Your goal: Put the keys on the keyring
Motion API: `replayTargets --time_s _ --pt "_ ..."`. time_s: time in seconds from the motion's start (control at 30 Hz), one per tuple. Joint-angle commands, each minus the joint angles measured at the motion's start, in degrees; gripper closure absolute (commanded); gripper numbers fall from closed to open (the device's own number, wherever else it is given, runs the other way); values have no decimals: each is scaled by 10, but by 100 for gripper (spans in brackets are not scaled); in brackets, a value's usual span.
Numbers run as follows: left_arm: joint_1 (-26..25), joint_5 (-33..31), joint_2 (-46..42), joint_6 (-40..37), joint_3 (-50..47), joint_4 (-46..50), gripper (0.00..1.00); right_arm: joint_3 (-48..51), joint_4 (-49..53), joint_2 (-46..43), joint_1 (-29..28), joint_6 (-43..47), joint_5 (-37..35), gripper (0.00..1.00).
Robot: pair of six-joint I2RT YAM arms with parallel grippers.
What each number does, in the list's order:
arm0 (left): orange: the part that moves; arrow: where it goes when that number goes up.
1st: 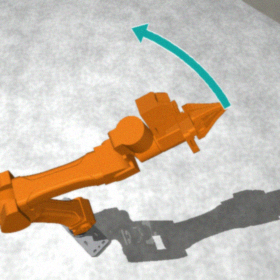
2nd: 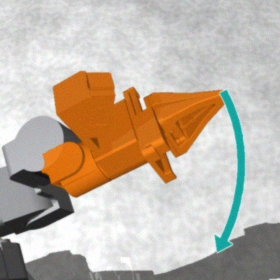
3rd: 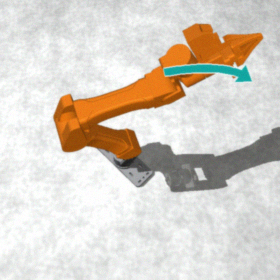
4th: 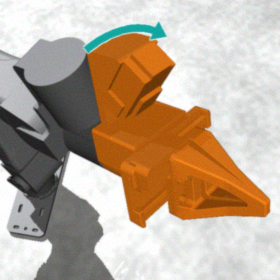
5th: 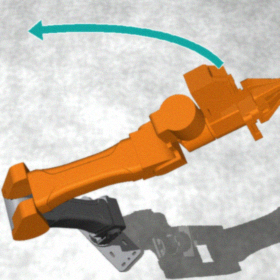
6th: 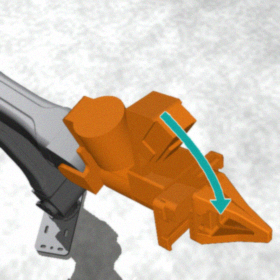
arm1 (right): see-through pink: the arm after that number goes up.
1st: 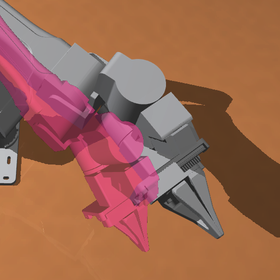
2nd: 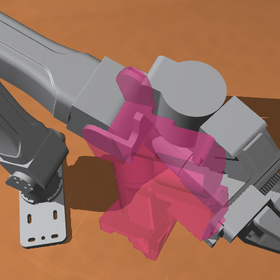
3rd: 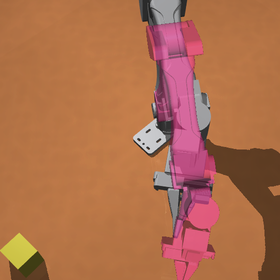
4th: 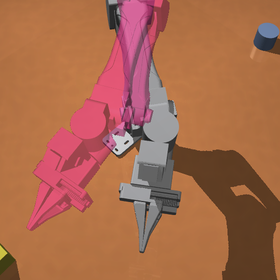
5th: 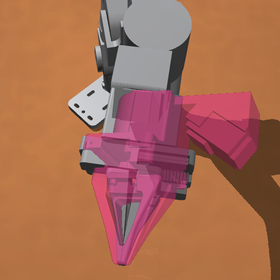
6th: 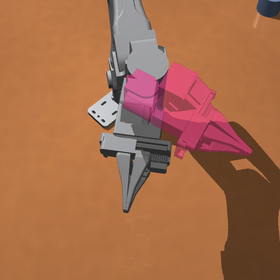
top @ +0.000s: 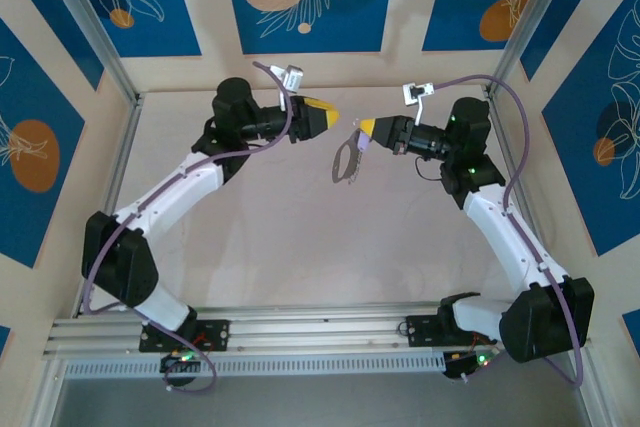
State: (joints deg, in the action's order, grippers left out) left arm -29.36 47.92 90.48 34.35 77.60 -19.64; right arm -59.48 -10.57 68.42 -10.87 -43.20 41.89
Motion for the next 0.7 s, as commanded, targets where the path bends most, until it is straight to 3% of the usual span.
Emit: replayTargets --time_s 0.0,0.67 --pt "3 35 22 2 41 13 55 -5 1 -14 10 12 37 100" --pt "27 154 81 9 142 21 50 -123 8 96 26 34 123 100"
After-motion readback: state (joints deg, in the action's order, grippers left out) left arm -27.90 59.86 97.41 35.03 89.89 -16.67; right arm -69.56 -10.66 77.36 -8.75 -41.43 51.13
